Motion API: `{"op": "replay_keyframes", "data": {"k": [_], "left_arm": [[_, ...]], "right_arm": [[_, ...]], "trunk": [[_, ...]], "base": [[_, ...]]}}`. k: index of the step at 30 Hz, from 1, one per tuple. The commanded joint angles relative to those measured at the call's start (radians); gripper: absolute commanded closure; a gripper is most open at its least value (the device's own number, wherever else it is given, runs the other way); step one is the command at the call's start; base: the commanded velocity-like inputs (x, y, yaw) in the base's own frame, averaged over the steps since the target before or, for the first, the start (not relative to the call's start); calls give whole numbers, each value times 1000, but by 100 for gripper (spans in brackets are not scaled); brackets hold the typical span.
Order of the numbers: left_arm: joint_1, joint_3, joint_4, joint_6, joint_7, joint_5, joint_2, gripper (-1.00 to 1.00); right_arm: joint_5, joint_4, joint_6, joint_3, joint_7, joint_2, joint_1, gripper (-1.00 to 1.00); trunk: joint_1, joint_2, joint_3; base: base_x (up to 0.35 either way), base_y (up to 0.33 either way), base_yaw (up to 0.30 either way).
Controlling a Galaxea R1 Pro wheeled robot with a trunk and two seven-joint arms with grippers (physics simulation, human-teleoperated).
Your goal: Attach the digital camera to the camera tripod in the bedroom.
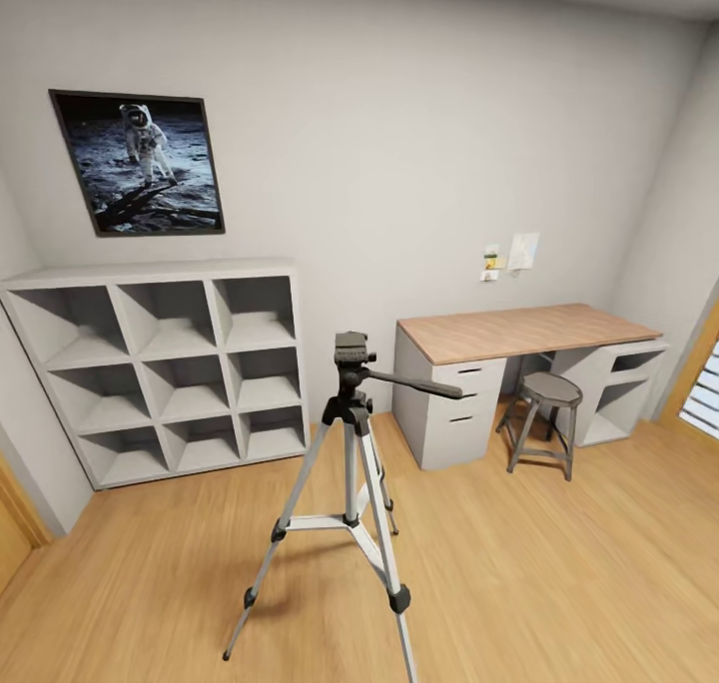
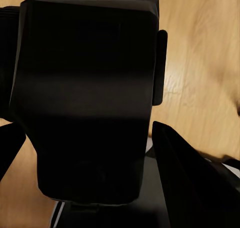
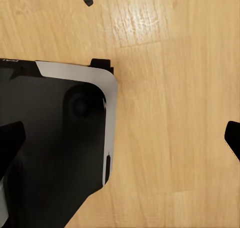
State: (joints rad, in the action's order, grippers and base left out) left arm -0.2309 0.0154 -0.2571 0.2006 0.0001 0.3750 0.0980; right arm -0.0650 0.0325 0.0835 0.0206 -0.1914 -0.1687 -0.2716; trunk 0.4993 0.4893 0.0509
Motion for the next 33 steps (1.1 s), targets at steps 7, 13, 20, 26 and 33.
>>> {"op": "replay_keyframes", "data": {"k": [7, 13, 20, 26, 33], "left_arm": [[0, 2, -1, 6, 2, 1, -1, 100], [0, -2, -13, 19, 2, -1, 8, 100], [0, -2, -109, 130, 2, -2, 29, 100], [0, -2, -37, 112, 0, 2, 21, 100], [1, -1, 140, -73, 0, 2, 14, 100]], "right_arm": [[-6, 1, 1, 2, -3, -1, -1, -100], [-6, 1, 1, 1, -3, -1, -1, -100], [-9, 1, 10, 5, -4, -1, -1, -100], [-10, 1, 6, 5, -3, -1, -1, -100], [-10, 1, 1, 5, -2, -2, -1, -100]], "trunk": [[1, 2, 2], [1, 2, 2], [1, 2, 2], [1, 2, 2], [1, 2, 10]], "base": [[35, 0, 0], [2, 0, 0], [0, 0, 0], [0, 0, -1], [0, 0, -79]]}}
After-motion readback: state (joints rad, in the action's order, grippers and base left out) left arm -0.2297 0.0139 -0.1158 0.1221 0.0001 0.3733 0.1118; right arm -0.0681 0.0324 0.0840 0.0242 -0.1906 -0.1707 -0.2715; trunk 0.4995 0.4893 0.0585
